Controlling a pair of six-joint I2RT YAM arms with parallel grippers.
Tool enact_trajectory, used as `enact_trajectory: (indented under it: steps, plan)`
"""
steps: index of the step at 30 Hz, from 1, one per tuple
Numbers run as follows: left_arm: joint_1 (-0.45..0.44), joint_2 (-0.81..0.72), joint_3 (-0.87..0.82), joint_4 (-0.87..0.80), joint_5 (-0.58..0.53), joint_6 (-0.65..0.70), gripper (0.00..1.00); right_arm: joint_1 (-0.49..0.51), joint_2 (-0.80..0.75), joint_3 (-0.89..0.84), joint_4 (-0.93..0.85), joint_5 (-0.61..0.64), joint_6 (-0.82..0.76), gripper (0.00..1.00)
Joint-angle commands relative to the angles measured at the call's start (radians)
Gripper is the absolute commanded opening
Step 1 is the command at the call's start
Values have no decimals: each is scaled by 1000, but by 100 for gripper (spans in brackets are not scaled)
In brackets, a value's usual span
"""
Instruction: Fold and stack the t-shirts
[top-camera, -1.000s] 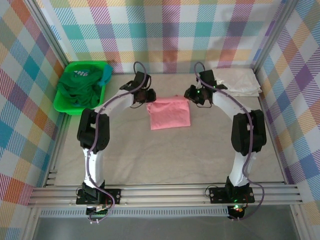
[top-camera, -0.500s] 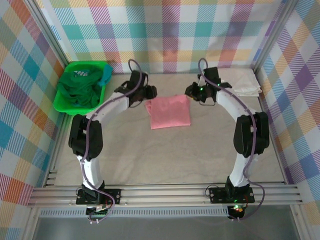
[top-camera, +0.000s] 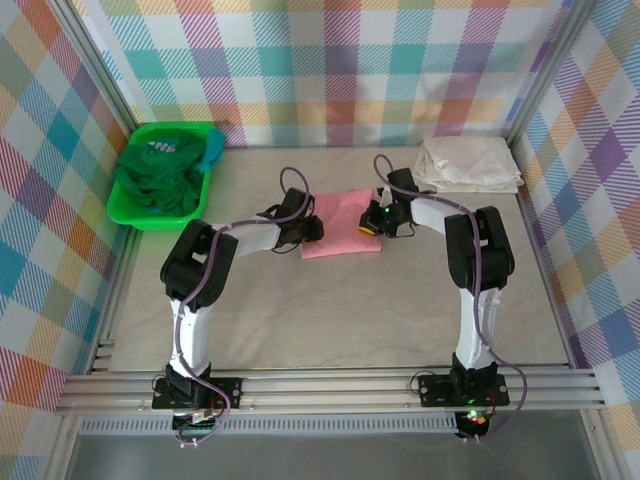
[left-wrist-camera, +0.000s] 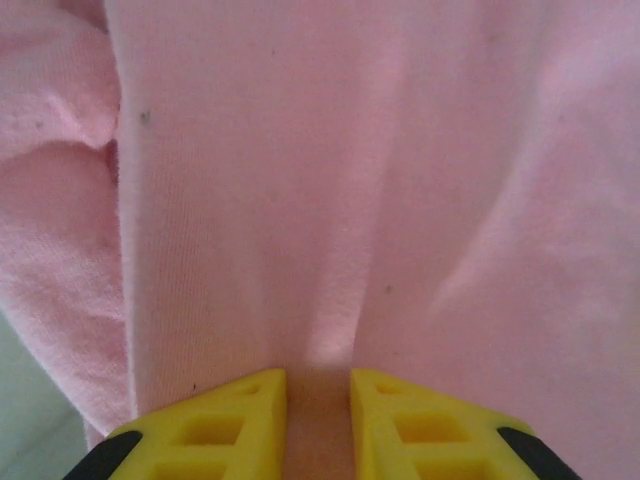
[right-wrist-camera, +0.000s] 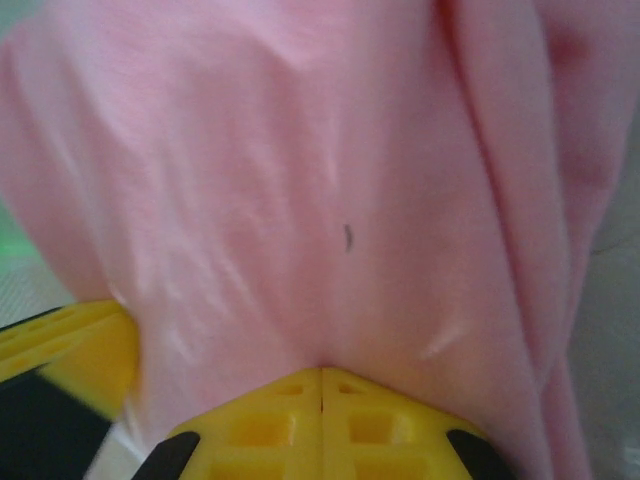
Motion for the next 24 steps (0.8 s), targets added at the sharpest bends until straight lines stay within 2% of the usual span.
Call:
enact_trajectory:
  steps: [1, 8, 12, 13, 15, 19, 24]
  plan:
    - [-5, -18, -81, 20, -27, -41, 23, -2, -23, -73, 64, 3, 30, 6]
    - [-41, -196, -258, 11, -73, -69, 23, 15, -244, -298, 72, 28, 55, 8]
    - [-50, -294, -265, -45, -115, -72, 30, 15, -365, -306, -1, 62, 40, 15]
    - [-49, -302, -247, -68, -142, -68, 31, 12, -377, -291, -28, 84, 37, 22]
    - [-47, -297, -204, -111, -204, -57, 34, -3, -364, -248, -76, 111, 27, 34]
    - [-40, -227, -138, -135, -250, -27, 38, -6, -266, -111, -163, 133, -31, 47]
    - [-37, -161, -129, -134, -232, -64, 37, -5, -128, 23, -217, 131, -66, 54]
